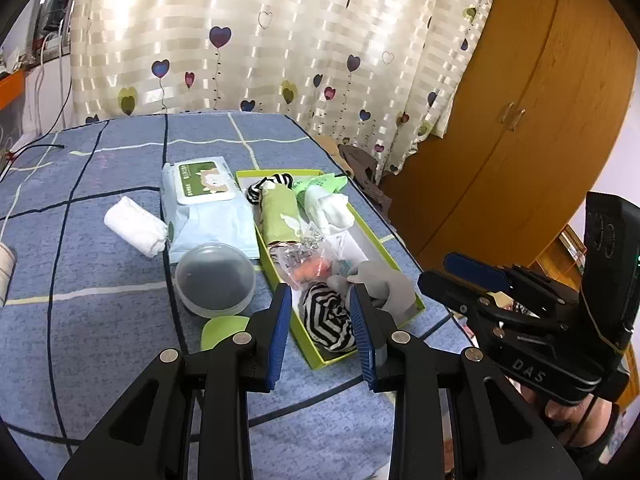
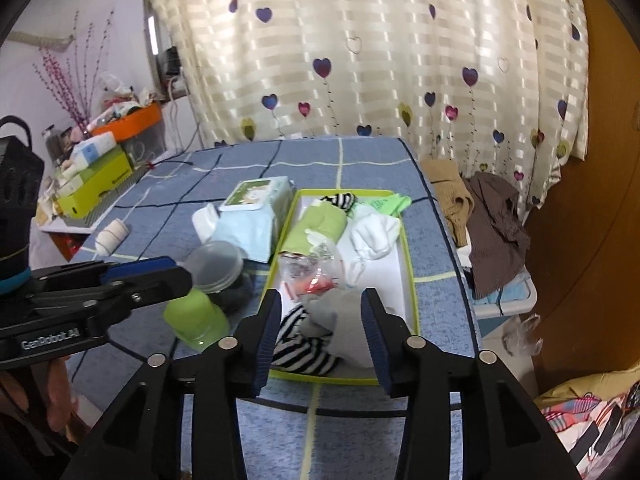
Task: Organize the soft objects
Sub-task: 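Withdraw both grippers from the tray toward the rolled bandage and white towel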
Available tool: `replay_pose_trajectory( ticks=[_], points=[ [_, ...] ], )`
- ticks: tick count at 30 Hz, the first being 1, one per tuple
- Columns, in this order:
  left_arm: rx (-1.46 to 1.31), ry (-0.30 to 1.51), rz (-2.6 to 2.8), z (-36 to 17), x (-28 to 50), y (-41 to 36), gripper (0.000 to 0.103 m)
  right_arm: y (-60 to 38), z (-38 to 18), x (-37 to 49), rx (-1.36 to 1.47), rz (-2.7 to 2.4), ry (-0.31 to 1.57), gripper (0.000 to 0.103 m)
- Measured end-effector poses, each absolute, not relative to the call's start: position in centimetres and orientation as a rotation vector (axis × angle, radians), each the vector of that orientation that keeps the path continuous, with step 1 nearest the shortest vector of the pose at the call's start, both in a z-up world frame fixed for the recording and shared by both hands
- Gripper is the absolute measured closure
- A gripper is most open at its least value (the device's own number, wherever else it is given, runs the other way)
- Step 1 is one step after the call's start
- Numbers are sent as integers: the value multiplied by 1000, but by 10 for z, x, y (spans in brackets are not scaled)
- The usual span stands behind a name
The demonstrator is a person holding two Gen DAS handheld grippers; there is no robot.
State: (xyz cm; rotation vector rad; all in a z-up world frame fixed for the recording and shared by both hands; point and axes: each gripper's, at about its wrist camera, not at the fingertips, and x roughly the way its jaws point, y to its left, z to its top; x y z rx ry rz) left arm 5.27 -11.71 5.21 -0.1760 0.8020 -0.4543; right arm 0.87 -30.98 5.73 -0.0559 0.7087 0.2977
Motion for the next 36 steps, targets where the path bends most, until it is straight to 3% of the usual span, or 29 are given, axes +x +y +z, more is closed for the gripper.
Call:
replay_pose_trajectory(
  ticks=[11, 14, 25, 36],
  points=[
    [-169, 791, -421, 52, 45, -103, 71, -289, 56, 2, -70, 344, 715, 60],
    [-173, 784, -414, 53, 44, -100, 60, -287, 57, 2, -74, 348, 716, 60],
    [-199, 765, -395, 56, 42, -81, 60, -269, 61, 9, -91, 385, 711, 59],
    [-279, 748, -298, 48, 51, -6, 60, -204, 65, 32, -158, 501, 708, 58]
  ],
)
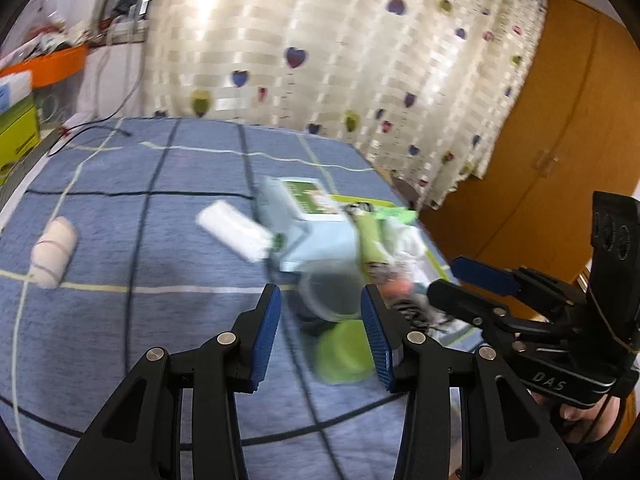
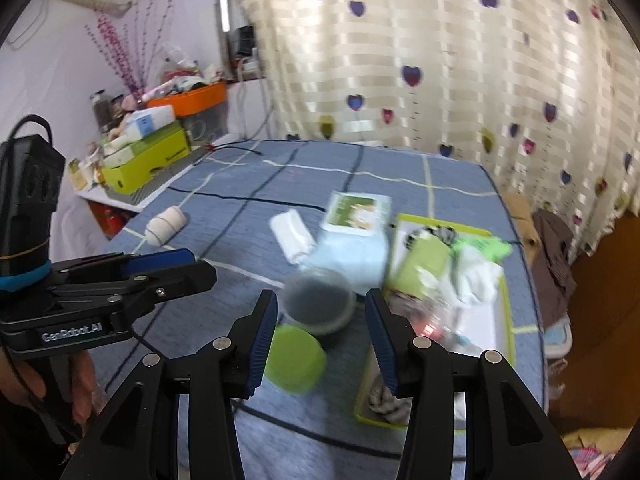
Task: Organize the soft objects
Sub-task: 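Withdraw both grippers from the tray toward the rolled bandage and white towel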
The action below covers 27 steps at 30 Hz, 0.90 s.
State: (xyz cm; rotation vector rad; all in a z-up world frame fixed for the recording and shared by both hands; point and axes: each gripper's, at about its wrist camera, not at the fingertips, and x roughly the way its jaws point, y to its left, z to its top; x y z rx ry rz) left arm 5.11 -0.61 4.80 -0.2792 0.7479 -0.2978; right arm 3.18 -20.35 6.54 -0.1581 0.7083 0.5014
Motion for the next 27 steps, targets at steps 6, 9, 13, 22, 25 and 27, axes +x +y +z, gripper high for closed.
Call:
replay_pose_trajectory(
  ticks=[6, 9, 13, 22, 25, 27],
  points=[
    [-310, 752, -219, 38, 57, 41, 60, -158, 61, 52, -212, 581, 726, 58],
    [-306, 752, -181, 35, 59, 59, 60, -140, 60, 62, -250, 606, 732, 58],
    [-307, 761, -135, 29, 66, 83, 60, -118, 57, 79, -315, 627, 750, 58],
    [-315, 780, -47, 11, 80, 127, 60, -82, 34, 127, -462, 672, 859, 53],
    [-294, 784, -22, 7, 85, 139, 60, -71, 27, 143, -518, 671, 890, 48],
    [-280, 793, -4, 3, 89, 148, 60, -63, 20, 153, -557, 684, 914, 46]
  ],
)
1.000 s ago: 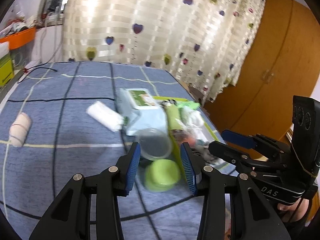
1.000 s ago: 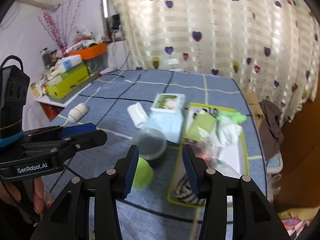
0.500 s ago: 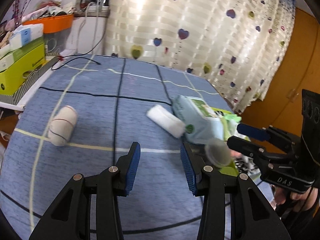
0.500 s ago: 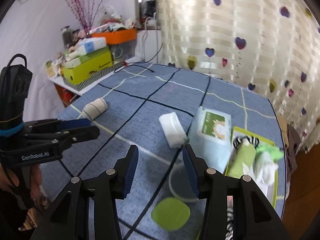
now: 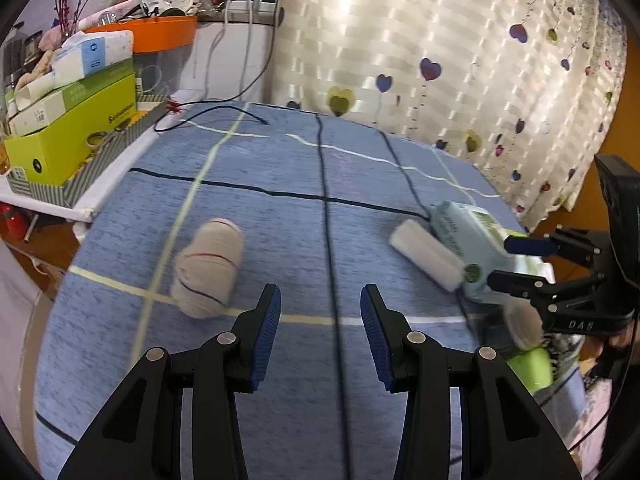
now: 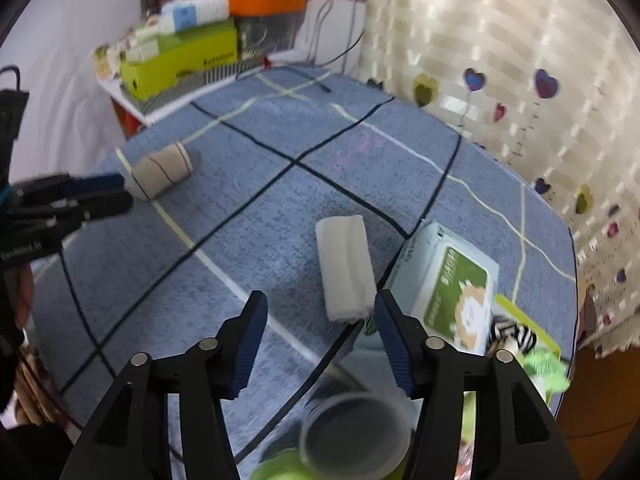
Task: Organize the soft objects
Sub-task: 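Withdraw both grippers from the tray toward the rolled bandage and white towel, then grasp the beige rolled bandage with the left gripper while the right gripper grasps the white towel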
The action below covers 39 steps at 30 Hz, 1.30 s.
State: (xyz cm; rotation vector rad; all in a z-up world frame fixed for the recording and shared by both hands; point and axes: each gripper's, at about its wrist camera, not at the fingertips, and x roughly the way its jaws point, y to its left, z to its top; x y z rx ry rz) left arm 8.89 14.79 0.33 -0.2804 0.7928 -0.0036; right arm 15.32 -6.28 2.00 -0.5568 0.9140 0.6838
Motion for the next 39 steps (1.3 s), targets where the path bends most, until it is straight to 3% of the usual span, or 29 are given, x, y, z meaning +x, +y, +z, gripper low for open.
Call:
replay_pose_trajectory(
  ticks=[19, 24, 26, 28, 31, 39],
  points=[
    [-180, 857, 94, -27, 128, 207, 58, -6, -48, 236, -784, 668, 1188, 46],
    [-149, 875, 87, -33, 136, 215, 51, -1, -62, 241, -827, 661, 1215, 46],
    [-140, 881, 74, -34, 138, 217, 51, 0, -62, 241, -825, 667, 1209, 52],
    [-116, 897, 75, -39, 142, 218, 51, 1, -62, 241, -832, 669, 1198, 71],
    [-104, 920, 94, -47, 148, 222, 51, 3, -60, 240, -847, 670, 1176, 77],
    [-129, 975, 132, -64, 156, 227, 50, -6, -37, 226, -773, 692, 1113, 79]
  ],
)
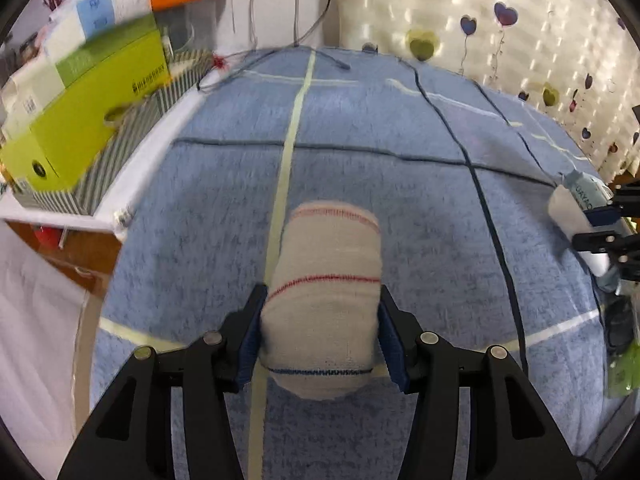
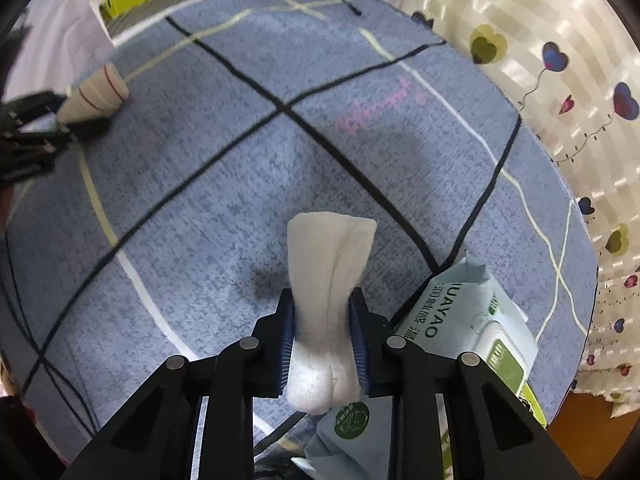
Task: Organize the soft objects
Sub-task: 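Grasp the beige rolled bandage with the left gripper while the right gripper grasps the white towel, then carry the rolled bandage and white towel over the white tray with both grippers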
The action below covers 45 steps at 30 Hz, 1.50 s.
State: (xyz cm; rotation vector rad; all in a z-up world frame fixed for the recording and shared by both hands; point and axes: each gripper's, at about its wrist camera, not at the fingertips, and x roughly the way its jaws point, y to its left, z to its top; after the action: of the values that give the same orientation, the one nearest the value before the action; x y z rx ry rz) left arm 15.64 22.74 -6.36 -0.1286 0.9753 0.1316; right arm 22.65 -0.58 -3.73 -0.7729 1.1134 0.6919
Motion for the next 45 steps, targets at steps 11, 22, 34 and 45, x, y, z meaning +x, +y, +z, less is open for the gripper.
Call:
replay_pose_trajectory(
  ticks=[11, 22, 34, 45],
  points=[
    [-187, 923, 107, -36, 139, 209, 54, -15, 13, 186, -644, 780, 982, 79],
    [-249, 785, 21, 25, 98, 153, 54, -46, 56, 141, -459, 797, 862, 79],
    [-274, 713, -70, 54, 75, 88, 54, -107, 84, 94, -333, 749, 767, 79],
    [-248, 698, -177, 67, 70, 23, 54, -167, 89, 68, -258, 673, 737, 79]
  ],
)
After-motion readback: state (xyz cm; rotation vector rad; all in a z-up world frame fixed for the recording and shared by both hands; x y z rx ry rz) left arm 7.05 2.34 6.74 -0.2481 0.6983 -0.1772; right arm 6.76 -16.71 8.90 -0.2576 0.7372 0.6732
